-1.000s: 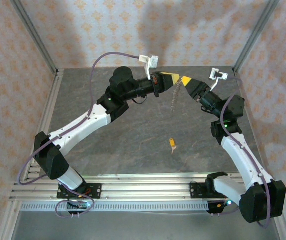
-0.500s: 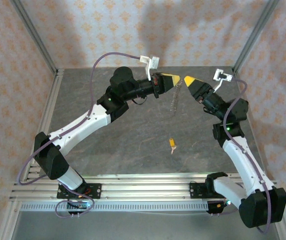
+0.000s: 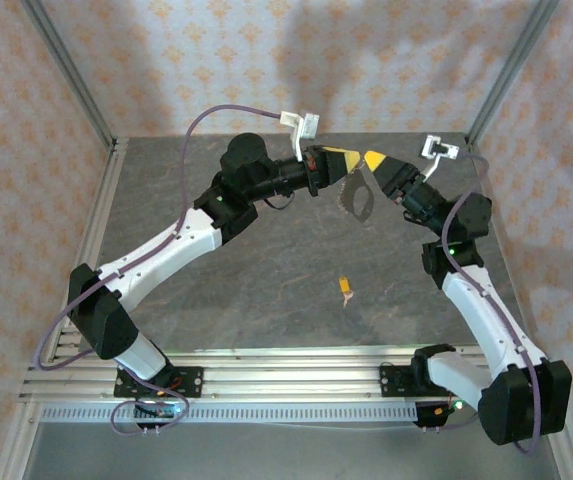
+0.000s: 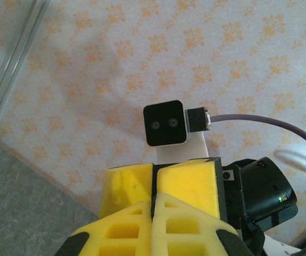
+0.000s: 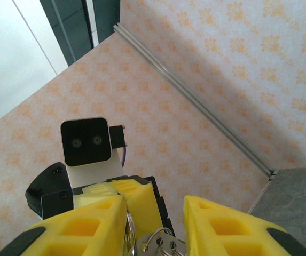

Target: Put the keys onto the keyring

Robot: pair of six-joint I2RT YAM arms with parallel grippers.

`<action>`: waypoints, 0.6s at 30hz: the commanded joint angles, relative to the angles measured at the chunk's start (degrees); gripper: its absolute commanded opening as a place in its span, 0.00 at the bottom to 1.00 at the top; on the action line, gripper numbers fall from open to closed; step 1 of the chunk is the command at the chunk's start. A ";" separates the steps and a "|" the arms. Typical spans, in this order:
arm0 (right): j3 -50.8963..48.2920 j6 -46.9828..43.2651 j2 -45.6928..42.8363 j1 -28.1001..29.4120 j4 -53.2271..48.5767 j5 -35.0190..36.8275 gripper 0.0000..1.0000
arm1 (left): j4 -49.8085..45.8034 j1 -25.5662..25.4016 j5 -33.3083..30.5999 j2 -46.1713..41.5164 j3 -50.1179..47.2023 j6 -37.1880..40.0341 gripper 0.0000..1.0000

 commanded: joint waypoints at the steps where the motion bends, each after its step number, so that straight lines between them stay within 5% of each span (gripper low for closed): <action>1: 1.22 0.54 0.44 0.99 4.38 -2.05 0.32 | 2.21 0.24 1.21 0.44 1.73 0.64 0.00; 8: 1.55 0.45 1.25 2.15 4.84 -2.50 0.25 | 2.22 0.24 0.96 0.72 1.96 0.55 0.00; 14: 1.15 0.19 1.07 2.66 4.93 -3.17 0.01 | 2.64 0.24 0.60 0.90 1.96 0.21 0.00; 18: 0.67 0.27 0.72 2.60 4.93 -3.36 0.00 | 3.48 0.24 0.09 0.89 1.70 -0.32 0.00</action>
